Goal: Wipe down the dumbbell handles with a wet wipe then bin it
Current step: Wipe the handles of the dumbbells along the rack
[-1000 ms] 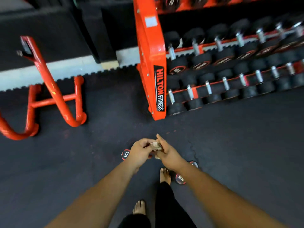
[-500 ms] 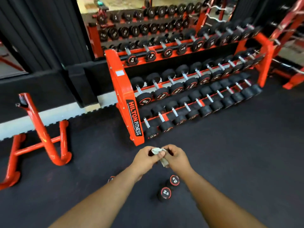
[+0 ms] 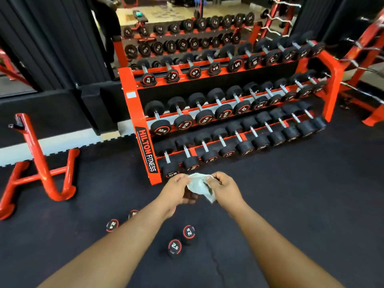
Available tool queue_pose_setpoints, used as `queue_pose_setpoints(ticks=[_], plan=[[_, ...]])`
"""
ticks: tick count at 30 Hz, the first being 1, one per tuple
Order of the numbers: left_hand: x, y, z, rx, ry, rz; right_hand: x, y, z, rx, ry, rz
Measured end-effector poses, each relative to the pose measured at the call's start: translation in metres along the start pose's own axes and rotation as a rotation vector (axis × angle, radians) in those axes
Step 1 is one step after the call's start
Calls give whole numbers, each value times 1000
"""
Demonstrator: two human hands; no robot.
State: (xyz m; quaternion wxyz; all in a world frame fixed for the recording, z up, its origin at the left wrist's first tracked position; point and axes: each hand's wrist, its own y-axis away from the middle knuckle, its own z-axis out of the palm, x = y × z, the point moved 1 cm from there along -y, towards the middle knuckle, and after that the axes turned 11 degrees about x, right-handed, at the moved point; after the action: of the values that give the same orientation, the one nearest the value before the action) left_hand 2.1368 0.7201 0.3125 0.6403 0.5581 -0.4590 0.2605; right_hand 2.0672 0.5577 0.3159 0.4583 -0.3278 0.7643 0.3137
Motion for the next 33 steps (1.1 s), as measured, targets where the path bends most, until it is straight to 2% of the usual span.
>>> queue_pose_setpoints(ticks=[2,4,6,10,13,16,22,25,28,30,33], plan=[[7,-1,21,-54,72,-26,-1,-17,-16,-18,-11,-10],[9,-10,36,-114,-16,32,-3,-36,-26,-49,12,-48],[12,-26,47,-61,-107,93,-4,-54,-33,-86,20,-68],[26,-79,73,133,-69,147,3,-104,-53,-234,-24,-129],[39,-109,100,67,71,63,0,-133,-72,-349,-75,-151],[59,-128,134,3,233,-59,-7,-164,-89,-276,-19,-188],[95,-173,181,32,333,-89,-14,-247,-116,-104,121,-257],[111,-195,201,-2,304,-71,-18,-290,-131,-73,162,-322],[124,-215,225,16,133,91,-18,-334,-144,-148,87,-298],[137,-228,245,116,53,174,-22,-365,-154,-249,3,-230],[154,-241,268,227,167,118,-34,-401,-170,-350,-56,-208]])
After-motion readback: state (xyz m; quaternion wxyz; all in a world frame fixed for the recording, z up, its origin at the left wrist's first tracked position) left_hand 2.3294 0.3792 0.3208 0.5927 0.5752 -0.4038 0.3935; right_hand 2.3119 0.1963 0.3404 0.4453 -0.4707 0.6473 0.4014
